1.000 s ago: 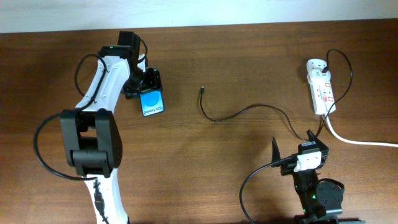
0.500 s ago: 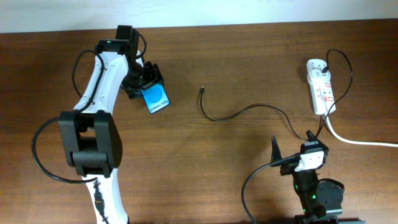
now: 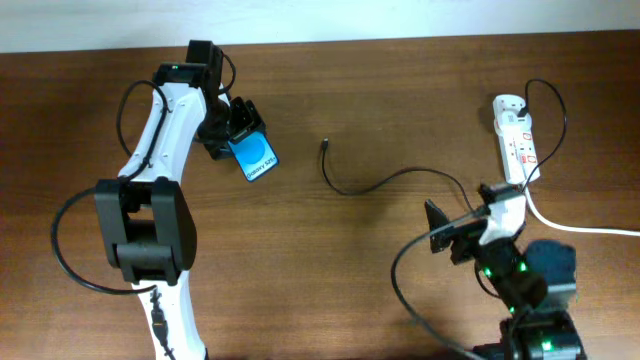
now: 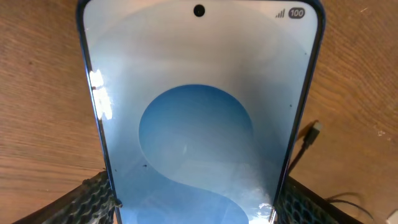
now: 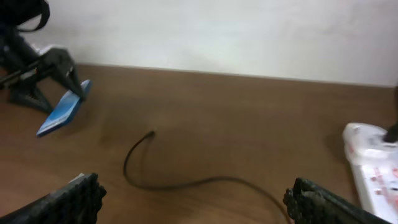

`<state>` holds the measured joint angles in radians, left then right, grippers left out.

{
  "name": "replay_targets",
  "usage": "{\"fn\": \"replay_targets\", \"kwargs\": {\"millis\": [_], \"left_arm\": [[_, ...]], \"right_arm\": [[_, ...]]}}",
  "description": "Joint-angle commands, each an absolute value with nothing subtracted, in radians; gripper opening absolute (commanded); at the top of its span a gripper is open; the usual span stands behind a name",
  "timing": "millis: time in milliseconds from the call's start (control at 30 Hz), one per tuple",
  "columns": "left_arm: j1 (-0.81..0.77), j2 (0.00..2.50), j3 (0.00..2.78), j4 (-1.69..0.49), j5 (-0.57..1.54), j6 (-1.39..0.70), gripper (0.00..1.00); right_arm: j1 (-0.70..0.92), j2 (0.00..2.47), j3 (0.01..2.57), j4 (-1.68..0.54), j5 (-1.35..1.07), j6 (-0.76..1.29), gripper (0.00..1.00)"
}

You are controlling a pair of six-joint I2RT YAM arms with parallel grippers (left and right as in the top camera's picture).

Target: Plug charger to phone and switch on socket

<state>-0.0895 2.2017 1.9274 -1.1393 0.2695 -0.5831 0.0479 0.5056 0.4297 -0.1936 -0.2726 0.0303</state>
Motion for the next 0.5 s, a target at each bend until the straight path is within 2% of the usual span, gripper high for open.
{"fn": "replay_targets", "kwargs": {"millis": [0, 267, 467], "left_arm": [[-0.084, 2.201, 1.959, -1.139, 0.407, -0.675, 0.0], [-0.037, 2.201, 1.959, -1.141, 0.843, -1.022, 0.0], [-0.022, 2.201, 1.959, -1.142, 1.148, -1.115, 0.0]], "right_arm": [[0.051, 0.643, 0.51, -0.206, -0.384, 0.043, 0.98], [0.051, 0.811, 0.561, -0.216, -0.498, 0.043, 0.98], [0.051, 0.892, 0.561, -0.237, -0.546, 0.056, 0.98]]}}
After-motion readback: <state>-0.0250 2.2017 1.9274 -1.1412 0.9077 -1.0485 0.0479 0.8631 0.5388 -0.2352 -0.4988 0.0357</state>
